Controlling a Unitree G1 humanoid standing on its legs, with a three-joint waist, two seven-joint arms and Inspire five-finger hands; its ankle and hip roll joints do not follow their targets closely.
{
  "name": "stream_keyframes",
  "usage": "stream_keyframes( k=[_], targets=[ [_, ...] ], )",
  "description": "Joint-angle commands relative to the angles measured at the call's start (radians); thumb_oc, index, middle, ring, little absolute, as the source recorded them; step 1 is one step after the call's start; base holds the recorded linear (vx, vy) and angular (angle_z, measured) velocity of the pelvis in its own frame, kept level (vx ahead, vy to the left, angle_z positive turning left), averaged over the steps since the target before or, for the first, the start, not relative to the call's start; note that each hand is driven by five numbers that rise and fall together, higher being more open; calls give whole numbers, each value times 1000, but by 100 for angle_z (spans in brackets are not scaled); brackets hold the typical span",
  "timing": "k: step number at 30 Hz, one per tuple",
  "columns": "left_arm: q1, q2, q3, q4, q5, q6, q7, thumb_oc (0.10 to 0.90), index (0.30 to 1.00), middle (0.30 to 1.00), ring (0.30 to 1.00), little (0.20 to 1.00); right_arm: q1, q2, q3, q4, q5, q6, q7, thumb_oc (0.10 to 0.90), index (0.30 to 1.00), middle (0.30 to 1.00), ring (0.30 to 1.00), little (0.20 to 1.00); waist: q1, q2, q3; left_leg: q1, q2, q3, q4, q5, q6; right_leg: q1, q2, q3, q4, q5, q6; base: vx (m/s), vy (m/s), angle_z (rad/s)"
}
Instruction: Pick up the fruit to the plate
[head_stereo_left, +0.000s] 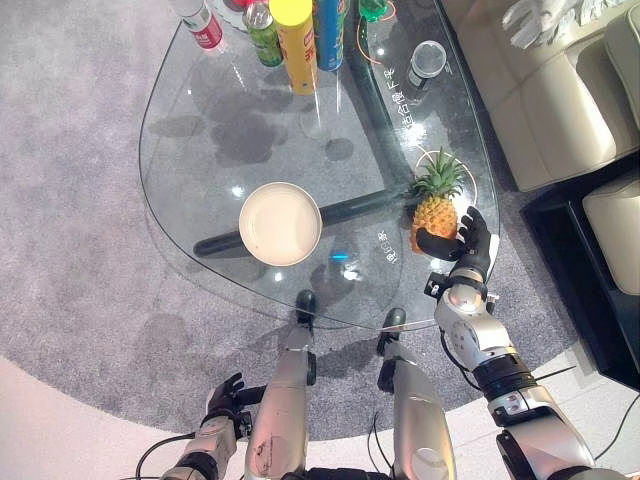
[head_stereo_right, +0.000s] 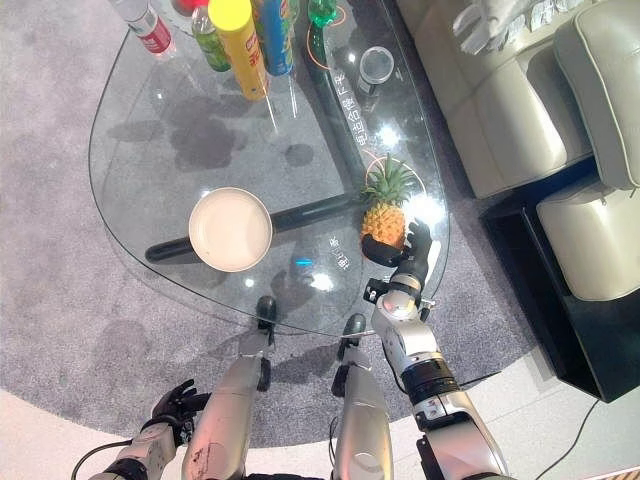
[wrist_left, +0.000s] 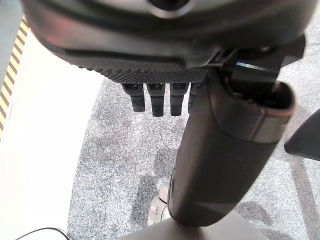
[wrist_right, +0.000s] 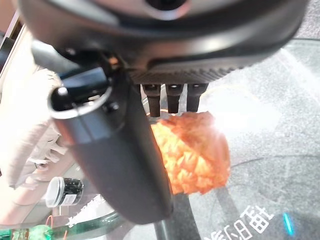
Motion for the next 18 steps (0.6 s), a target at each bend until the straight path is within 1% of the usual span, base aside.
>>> stream_keyframes(
  k=[1, 3, 11, 18],
  targets=[
    [42, -34, -28, 17, -24, 12, 9, 800, 900, 900, 900, 900, -24, -18, 11, -83, 17, -12, -18, 800, 900, 900, 900, 900, -2, -22, -3, -44, -14, -53, 84, -56, 5, -16, -12, 9, -52, 85, -15, 0, 0, 0],
    [35, -33, -29, 15, -25, 14, 9, 800, 900, 900, 900, 900, -38, -23, 17, -71, 22, -1, -15, 800, 900, 900, 900, 900, 0, -21, -3, -41, -15, -52, 79, -55, 6, -11, -11, 8, -56, 85, -16, 0, 0, 0],
    [32, -34, -45, 15, -25, 17, 5, 800, 900, 900, 900, 900, -89, -40, 30, -24, 0, 6, 20, 800, 900, 900, 900, 900, 15, -17, -3, -31, -18, -60, 70, -56, 5, -7, -12, 2, -54, 85, -12, 0, 0, 0],
    [30, -33, -51, 18, -29, 15, 3, 800, 900, 900, 900, 900, -140, -48, 36, 29, 7, 22, 36, 800, 900, 900, 900, 900, 27, -11, -3, -31, -21, -64, 58, -50, 5, -10, -14, -3, -54, 84, -11, -1, 4, 0]
  ],
)
